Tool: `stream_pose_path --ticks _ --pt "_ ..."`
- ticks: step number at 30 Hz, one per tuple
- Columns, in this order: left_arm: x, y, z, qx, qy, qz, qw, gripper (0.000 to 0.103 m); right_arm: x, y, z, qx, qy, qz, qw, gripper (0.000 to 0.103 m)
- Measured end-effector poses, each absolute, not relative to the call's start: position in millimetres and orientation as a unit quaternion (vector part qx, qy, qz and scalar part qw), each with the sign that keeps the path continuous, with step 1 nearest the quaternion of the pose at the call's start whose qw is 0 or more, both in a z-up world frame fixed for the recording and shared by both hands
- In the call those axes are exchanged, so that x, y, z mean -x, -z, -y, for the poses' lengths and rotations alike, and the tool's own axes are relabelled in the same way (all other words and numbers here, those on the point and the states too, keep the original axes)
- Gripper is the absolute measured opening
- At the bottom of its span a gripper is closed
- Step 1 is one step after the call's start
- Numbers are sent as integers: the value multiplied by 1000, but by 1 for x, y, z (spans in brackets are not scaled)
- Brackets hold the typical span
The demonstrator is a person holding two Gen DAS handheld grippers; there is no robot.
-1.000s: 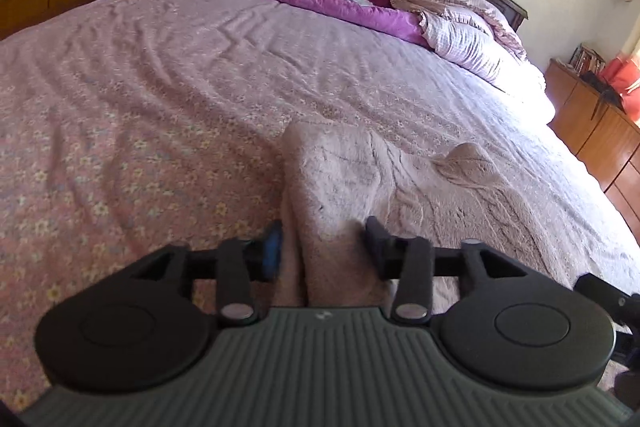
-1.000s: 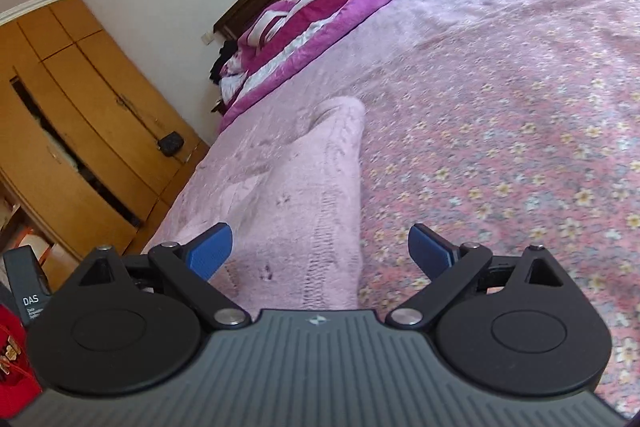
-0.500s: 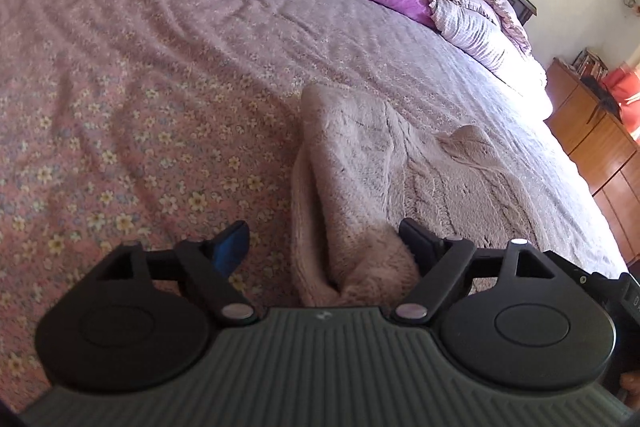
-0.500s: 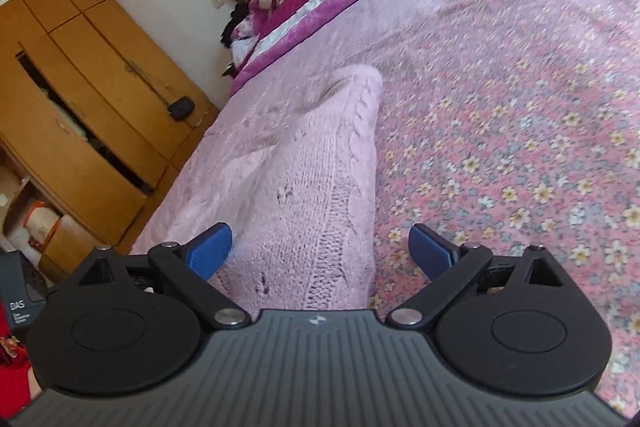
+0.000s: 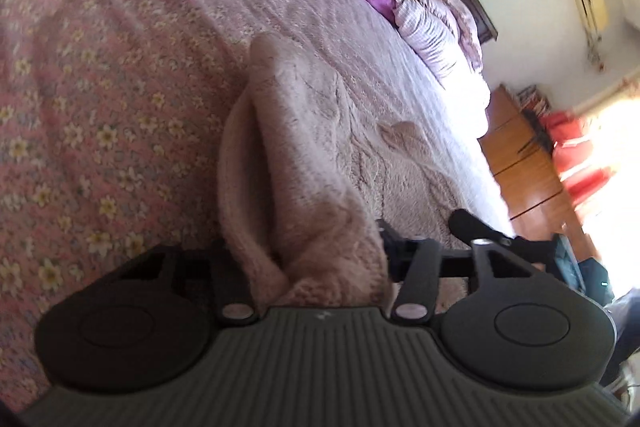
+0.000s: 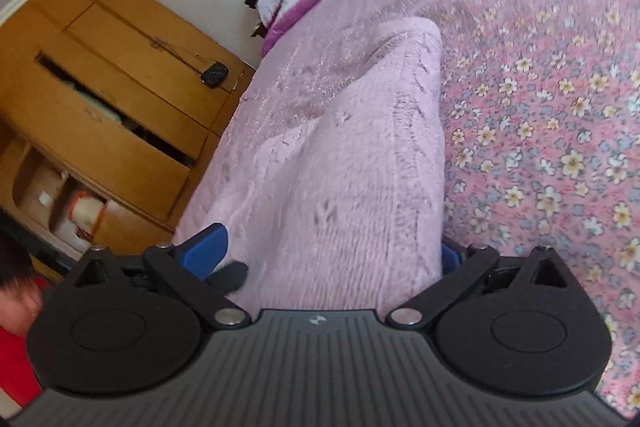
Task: Fold small clothes
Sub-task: 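Lift the cardigan end and fold it over the stack with the left gripper, then lower the fold and open the left gripper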
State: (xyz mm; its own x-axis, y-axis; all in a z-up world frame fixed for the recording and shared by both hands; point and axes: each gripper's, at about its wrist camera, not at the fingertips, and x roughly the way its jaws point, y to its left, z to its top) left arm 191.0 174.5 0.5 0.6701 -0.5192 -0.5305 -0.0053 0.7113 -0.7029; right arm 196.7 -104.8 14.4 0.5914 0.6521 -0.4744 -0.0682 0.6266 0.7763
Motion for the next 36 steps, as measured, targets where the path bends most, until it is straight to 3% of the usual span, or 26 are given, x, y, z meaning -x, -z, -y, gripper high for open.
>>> stream_pose_path --ticks 2,5,8,17,25,27,32,36 --pt "-189 -5 -175 356 151 -376 842 44 -202 -19 108 -370 -198 -414 808 61" --pt "-183 -17 -174 361 155 -364 844 41 -195 -39 108 -352 -203 -411 816 53" --pt "-174 -34 -167 370 173 -353 842 40 -181 -65 115 -358 -217 -391 819 52" --pt "-111 -72 -111 316 231 -344 854 40 -91 -123 169 -356 -208 -354 839 52" --pt "-60 -46 -65 264 236 -383 853 42 -5 -97 222 -355 -164 -370 843 53" --pt "-53 -36 -57 224 211 -397 865 45 2 -78 226 -350 -144 -385 841 56" --pt "-35 -31 -59 182 173 -391 885 69 15 -43 224 -337 -117 -384 852 71" --pt "-23 -37 -65 158 156 -384 896 75 26 -42 220 -313 -102 -364 871 80"
